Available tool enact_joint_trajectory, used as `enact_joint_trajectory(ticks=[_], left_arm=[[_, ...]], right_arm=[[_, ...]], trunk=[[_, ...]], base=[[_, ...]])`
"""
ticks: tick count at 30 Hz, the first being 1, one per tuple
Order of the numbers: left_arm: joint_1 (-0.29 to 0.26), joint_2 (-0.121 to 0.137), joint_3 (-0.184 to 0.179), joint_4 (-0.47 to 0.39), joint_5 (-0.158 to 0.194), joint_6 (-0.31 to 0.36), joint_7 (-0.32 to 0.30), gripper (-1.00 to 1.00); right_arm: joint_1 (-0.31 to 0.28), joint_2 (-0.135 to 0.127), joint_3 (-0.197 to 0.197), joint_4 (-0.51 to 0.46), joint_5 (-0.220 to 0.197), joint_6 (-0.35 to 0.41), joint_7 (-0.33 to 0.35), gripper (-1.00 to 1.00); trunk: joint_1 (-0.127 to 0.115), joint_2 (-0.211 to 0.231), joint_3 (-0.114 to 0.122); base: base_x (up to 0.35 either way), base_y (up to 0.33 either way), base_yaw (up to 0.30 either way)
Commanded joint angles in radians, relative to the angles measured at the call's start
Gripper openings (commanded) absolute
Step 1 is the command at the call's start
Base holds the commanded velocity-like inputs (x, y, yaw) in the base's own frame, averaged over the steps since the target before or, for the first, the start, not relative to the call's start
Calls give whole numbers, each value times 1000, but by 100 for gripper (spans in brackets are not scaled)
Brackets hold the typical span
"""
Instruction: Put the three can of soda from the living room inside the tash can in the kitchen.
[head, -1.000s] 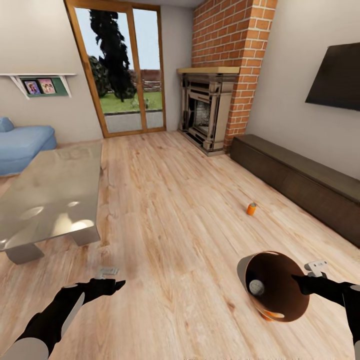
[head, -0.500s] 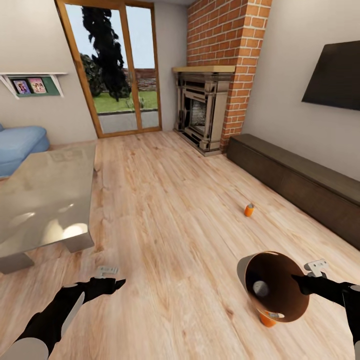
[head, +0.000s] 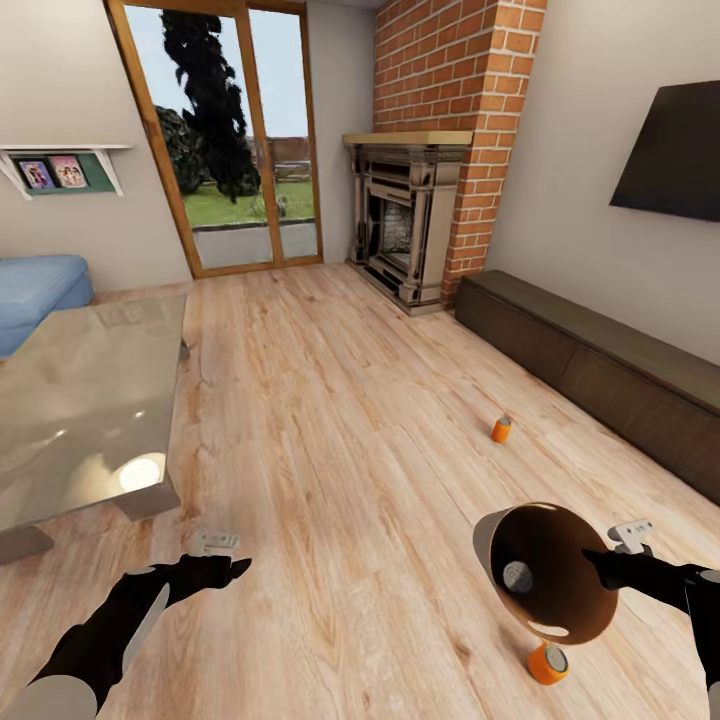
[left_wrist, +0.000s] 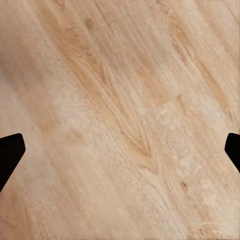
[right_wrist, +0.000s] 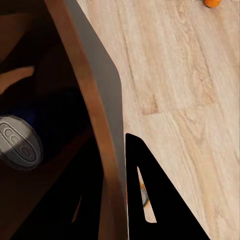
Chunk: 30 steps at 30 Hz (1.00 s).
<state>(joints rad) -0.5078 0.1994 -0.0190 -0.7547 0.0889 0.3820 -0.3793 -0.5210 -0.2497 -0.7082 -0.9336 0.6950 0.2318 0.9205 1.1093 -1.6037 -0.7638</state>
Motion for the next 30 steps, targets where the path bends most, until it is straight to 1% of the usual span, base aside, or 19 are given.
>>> enact_joint_trajectory(ticks=[1, 14, 28, 30], left_arm=[[0, 0, 0, 0, 0, 0, 0, 100], [0, 0, -1, -1, -1, 0, 0, 100], [0, 0, -4, 3, -3, 0, -1, 100], [1, 0, -5, 4, -3, 0, -1, 100]], right_arm=[[-1, 0, -1, -1, -8, 3, 7, -100], [3, 0, -2, -1, -8, 3, 8, -100], [4, -2, -3, 0, -7, 3, 1, -100], [5, -5, -3, 1, -7, 3, 0, -100]], trunk=[[0, 0, 0], [0, 0, 0], [0, 0, 0], [0, 0, 0]], base=[[154, -174, 0], [149, -274, 0], [17, -321, 0], [1, -327, 0]])
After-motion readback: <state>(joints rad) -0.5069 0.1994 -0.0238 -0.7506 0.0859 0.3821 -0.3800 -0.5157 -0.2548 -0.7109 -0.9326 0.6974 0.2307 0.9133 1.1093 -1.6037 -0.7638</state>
